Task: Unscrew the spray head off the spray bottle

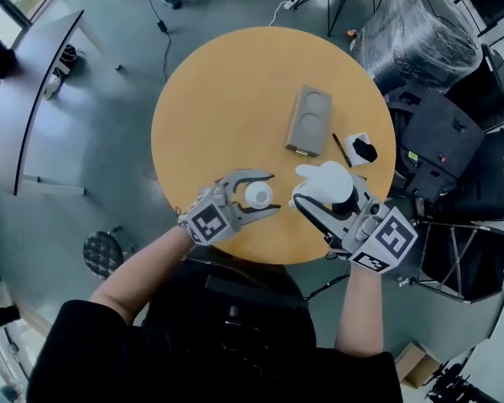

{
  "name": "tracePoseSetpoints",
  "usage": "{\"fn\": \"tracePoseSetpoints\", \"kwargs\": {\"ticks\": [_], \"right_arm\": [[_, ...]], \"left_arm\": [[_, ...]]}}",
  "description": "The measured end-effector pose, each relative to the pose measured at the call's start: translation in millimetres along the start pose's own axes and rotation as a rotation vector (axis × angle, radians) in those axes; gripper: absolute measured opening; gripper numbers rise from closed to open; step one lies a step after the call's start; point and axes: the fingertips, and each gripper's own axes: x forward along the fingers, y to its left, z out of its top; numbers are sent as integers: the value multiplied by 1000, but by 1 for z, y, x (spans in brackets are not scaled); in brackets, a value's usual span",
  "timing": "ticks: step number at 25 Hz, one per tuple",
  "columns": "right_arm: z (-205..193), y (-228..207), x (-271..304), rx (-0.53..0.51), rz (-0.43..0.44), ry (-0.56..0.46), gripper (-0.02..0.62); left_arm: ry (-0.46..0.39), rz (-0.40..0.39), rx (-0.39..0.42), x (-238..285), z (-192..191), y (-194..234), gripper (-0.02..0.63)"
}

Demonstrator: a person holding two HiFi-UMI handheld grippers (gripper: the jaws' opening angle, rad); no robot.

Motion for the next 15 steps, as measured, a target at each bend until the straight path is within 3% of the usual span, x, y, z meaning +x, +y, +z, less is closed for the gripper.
{"fn": "tracePoseSetpoints", "kwargs": {"ticks": [6, 15], "right_arm": [[-97, -46, 7, 189, -71, 123, 209], [-190, -71, 11, 340, -66, 219, 209]], "left_arm": [[-14, 31, -82, 5, -29, 17, 301], [11, 57, -83, 19, -77, 24, 301]]}}
